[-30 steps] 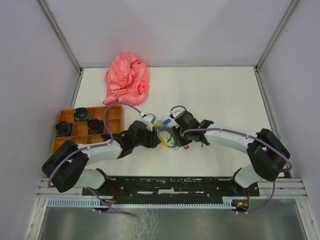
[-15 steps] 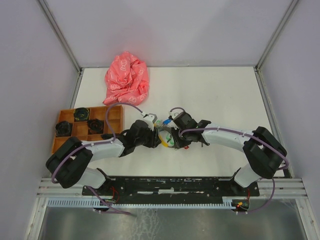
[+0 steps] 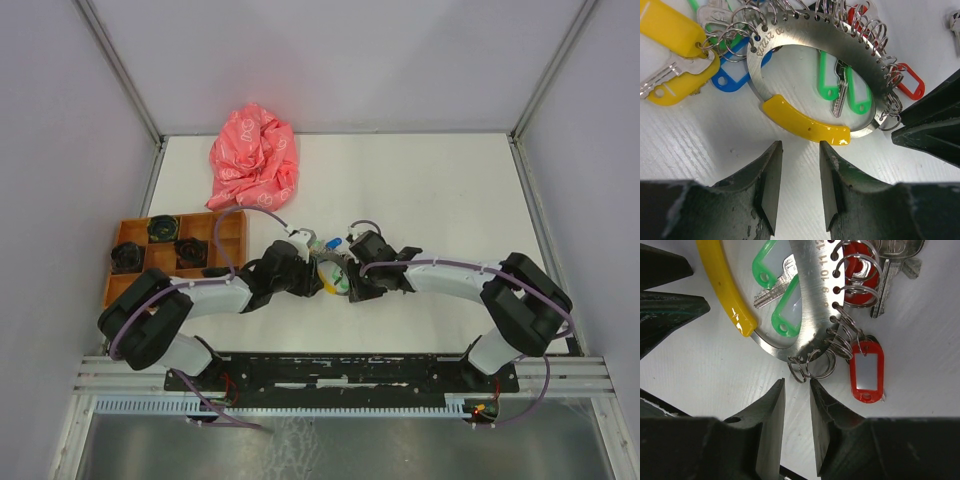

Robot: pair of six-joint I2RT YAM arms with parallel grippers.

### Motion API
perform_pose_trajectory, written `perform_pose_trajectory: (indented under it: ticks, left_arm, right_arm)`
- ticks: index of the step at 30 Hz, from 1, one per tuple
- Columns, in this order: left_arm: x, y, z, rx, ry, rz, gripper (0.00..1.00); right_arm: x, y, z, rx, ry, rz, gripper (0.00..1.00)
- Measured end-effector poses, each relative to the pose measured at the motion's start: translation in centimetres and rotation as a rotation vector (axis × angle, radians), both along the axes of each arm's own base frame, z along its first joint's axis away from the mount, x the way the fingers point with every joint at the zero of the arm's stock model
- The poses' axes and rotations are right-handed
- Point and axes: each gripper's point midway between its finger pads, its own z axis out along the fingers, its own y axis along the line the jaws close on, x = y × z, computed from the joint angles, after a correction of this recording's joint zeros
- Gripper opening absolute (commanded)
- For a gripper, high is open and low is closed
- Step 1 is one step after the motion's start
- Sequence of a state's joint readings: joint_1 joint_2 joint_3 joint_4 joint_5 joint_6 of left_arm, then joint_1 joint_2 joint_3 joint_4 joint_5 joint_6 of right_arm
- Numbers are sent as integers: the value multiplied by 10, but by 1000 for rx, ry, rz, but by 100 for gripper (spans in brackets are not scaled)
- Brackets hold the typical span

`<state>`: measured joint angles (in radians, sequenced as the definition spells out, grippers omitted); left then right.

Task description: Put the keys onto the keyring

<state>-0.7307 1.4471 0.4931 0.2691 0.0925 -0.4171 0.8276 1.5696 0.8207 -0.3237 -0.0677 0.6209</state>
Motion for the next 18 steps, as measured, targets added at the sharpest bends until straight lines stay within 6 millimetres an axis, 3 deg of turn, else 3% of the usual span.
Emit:
perform_pose_trajectory:
  ticks: [7, 13, 18]
  left_arm:
    - [-1, -3, -1, -12, 3, -12, 42]
    - [0, -4, 1, -15, 0, -12, 42]
    - [4, -5, 18, -50, -40, -7, 42]
  right_arm:
    - [5, 1, -3, 7, -20, -26, 23]
    - [9, 0, -1, 5, -45, -20, 6]
    - [14, -5, 13, -11, -127, 57, 1]
